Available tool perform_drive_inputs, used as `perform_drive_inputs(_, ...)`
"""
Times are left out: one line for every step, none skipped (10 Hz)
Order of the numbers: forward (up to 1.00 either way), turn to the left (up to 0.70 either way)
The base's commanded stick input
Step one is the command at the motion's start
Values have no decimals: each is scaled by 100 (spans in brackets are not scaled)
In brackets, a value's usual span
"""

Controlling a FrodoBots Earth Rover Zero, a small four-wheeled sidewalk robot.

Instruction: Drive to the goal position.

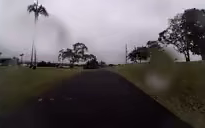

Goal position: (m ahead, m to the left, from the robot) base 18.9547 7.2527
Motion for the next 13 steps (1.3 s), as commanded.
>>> perform_drive_inputs(85,-14)
perform_drive_inputs(85,-22)
perform_drive_inputs(85,-28)
perform_drive_inputs(85,-32)
perform_drive_inputs(85,-13)
perform_drive_inputs(85,0)
perform_drive_inputs(85,0)
perform_drive_inputs(85,0)
perform_drive_inputs(85,0)
perform_drive_inputs(85,0)
perform_drive_inputs(85,0)
perform_drive_inputs(85,0)
perform_drive_inputs(85,0)
